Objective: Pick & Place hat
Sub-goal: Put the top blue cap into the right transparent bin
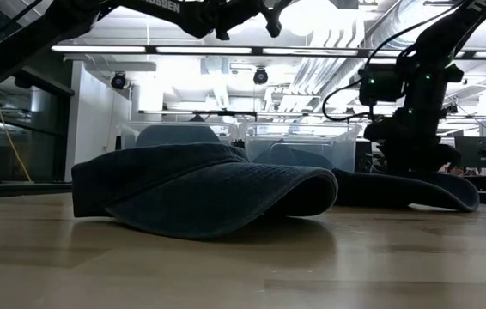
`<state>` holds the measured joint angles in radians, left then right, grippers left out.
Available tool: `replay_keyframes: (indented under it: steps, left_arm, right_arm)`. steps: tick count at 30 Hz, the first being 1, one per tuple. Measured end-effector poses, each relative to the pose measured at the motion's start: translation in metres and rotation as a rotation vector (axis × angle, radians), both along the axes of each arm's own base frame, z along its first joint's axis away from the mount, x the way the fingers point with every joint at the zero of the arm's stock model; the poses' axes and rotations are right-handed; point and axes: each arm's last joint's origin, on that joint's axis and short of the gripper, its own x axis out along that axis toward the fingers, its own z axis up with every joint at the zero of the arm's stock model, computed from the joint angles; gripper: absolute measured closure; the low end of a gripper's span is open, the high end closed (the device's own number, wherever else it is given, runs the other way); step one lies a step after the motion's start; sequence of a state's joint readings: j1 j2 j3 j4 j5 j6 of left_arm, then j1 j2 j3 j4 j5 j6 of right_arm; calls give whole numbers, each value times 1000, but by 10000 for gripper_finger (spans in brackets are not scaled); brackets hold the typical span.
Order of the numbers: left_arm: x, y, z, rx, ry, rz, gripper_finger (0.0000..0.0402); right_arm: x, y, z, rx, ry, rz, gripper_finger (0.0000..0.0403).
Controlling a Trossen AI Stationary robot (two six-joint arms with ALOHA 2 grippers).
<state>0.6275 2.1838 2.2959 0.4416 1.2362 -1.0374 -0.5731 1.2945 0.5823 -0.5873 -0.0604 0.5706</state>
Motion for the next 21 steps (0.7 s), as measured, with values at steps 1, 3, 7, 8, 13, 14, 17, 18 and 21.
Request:
replay_keyframes:
  steps: [1, 3, 7, 8, 13, 14, 17, 18, 21]
  left_arm:
    - [0, 0, 0, 0, 0, 0, 115]
    - [0, 0, 0, -2, 3, 0, 115]
    - [1, 0, -1, -11, 15, -1, 115]
    - [1, 0, -1, -13, 18, -1, 115]
    - [1, 1, -2, -15, 21, -1, 115]
    - [1, 1, -2, -15, 21, -2, 115]
    - [1, 1, -2, -14, 22, -3, 115]
    - [1, 0, -2, -14, 23, -4, 115]
    - [1, 0, -2, -19, 26, -5, 115]
  right_arm:
    - [0, 1, 0, 2, 3, -1, 176]
    - [-1, 2, -1, 6, 11, 1, 193]
    - [-4, 4, -2, 36, 49, -4, 253]
    - [-6, 5, -2, 48, 61, -3, 272]
    - [-10, 9, -2, 103, 99, 28, 373]
    - [-11, 10, -2, 111, 100, 44, 375]
    - [-14, 12, 1, 134, 91, 59, 375]
    - [-15, 13, 3, 142, 90, 59, 375]
    - [-21, 20, 10, 156, 86, 78, 375]
